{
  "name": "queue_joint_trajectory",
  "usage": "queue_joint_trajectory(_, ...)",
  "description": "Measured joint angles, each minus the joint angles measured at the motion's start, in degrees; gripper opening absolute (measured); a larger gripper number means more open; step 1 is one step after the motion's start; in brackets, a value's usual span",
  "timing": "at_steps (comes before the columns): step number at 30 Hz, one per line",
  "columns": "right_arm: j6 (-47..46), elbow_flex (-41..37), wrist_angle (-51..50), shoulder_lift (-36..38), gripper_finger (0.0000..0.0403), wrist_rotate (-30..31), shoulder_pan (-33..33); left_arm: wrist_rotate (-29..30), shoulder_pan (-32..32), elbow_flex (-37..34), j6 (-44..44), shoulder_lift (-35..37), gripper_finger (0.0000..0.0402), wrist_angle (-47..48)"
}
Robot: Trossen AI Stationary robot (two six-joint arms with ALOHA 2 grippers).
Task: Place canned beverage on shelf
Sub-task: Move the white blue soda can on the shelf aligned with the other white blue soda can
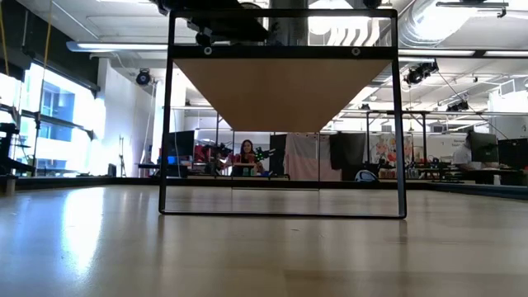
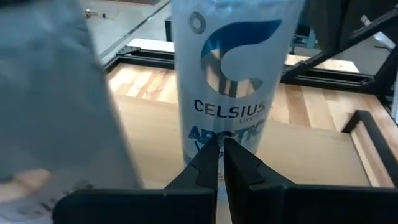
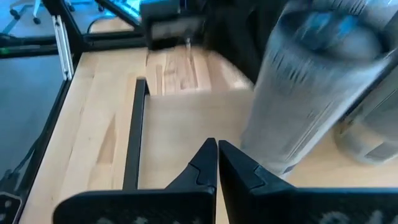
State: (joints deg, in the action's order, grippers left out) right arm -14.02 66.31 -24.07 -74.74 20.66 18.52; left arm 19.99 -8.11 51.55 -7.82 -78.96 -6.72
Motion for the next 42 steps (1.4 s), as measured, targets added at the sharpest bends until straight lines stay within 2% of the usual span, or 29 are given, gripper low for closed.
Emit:
queue_joint_trajectory(7, -2.0, -7.3, 9.7, 0.0, 0.0, -1.5, -0.3, -0.5, 1.5, 0.0, -1.0, 0.0, 0.0, -0.8)
queue_joint_trajectory(14, -0.1, -9.2, 14.8, 0.0, 0.0, -2.3, -2.0, -1.1, -2.3, 0.0, -1.5, 4.0, 0.0, 0.3)
queue_joint_trajectory(17, 2.1, -9.2, 16.1, 0.0, 0.0, -3.1, -4.2, 1.3, -4.0, 0.0, -1.0, 7.4, 0.0, 1.2)
queue_joint_trajectory(21, 3.6, -9.2, 17.2, -0.1, 0.0, -7.9, -7.6, 4.5, -6.0, 0.0, -1.8, 11.3, 0.0, 3.4)
queue_joint_trajectory(27, 6.1, -9.2, 18.9, -0.6, 0.0, -10.5, -10.8, 13.4, -10.5, 0.0, -2.0, 15.5, 0.0, 6.2)
queue_joint_trajectory(35, 8.1, -9.2, 18.8, -1.0, 0.0, -12.0, -14.7, 20.9, -15.0, 0.0, -2.6, 17.2, 0.0, 8.0)
queue_joint_trajectory(42, 8.1, -9.2, 19.0, -1.0, 0.0, -12.3, -16.7, 23.0, -17.0, 0.0, -4.1, 17.1, 0.0, 8.5)
